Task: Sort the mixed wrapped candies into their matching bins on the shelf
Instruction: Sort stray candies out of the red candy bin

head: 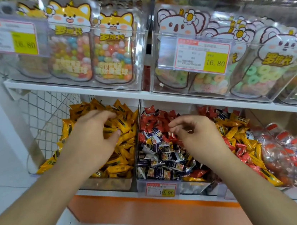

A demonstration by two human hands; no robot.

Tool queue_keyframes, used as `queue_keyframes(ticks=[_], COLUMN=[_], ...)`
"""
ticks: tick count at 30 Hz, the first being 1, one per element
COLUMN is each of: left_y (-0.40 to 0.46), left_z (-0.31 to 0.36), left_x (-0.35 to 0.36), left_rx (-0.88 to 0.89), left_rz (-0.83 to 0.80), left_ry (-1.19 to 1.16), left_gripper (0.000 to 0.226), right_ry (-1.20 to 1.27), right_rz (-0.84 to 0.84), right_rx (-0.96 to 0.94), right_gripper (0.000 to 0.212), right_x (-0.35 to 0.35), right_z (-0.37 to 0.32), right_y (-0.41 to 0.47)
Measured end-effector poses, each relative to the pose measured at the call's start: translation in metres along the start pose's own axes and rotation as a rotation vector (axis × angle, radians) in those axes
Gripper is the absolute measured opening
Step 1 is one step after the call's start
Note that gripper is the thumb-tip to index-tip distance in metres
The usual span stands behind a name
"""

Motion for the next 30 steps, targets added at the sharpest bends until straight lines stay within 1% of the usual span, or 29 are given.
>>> queue_keyframes(ticks=[2, 3, 6, 8, 10, 13, 15, 21, 24, 26, 28, 30], left_y=[-0.005, -0.008, -0.016, -0.017, -0.017, -0.016, -0.015, -0.015, -0.015, -0.015, -0.015, -0.015], left_z=[0.016, 0.024, 0.038, 0.037, 0.033, 0.028, 0.027, 0.026, 0.027, 0.026, 0.026, 0.026], left_x=[0.009, 0.015, 0.037, 0.049, 0.055, 0.059, 0.06, 0.063, 0.064, 0.065, 0.065, 0.065], left_rx=[0.088, 0.128, 0.204, 0.217, 0.228, 0.239, 0.242, 0.243, 0.243, 0.241, 0.24, 0.238], left_rz=[-0.037, -0.07, -0.175, -0.216, -0.225, -0.214, -0.212, -0.22, -0.224, -0.226, -0.225, -0.222], left_ry=[-0.061, -0.085, -0.119, -0.111, -0.103, -0.1, -0.101, -0.108, -0.098, -0.097, -0.097, -0.097], left_gripper=[0.042, 0.042, 0.045, 0.046, 0.044, 0.04, 0.037, 0.032, 0.032, 0.031, 0.031, 0.031], right_ry=[-0.072, -0.108, -0.231, -0.308, -0.334, -0.353, -0.391, -0.47, -0.543, -0.523, -0.443, -0.367], right_rz=[-0.074, -0.143, -0.363, -0.424, -0.41, -0.376, -0.34, -0.222, -0.152, -0.125, -0.144, -0.218], right_rx=[-0.069, -0.123, -0.335, -0.377, -0.356, -0.357, -0.318, -0.233, -0.24, -0.253, -0.295, -0.332], right_gripper=[0.027, 0.026, 0.033, 0.038, 0.037, 0.024, 0.019, 0.022, 0.025, 0.024, 0.023, 0.031], right_x=[0.005, 0.012, 0.038, 0.048, 0.046, 0.037, 0.031, 0.015, 0.01, 0.012, 0.022, 0.04], right_z=[-0.004, -0.008, -0.016, -0.012, -0.008, -0.006, -0.002, 0.011, 0.013, 0.01, 0.002, -0.005], right_y=[-0.002, -0.005, -0.016, -0.019, -0.016, -0.011, -0.008, 0.002, 0.006, 0.007, 0.003, -0.002])
Point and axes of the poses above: each hand's wrist, its own y-axis towards the middle knuckle, its own x-axis out of the palm, z = x × y, the point moved 6 cm from there along y, towards the middle knuckle, and after that the axes turned 10 degrees about z, right-handed, at the moved point
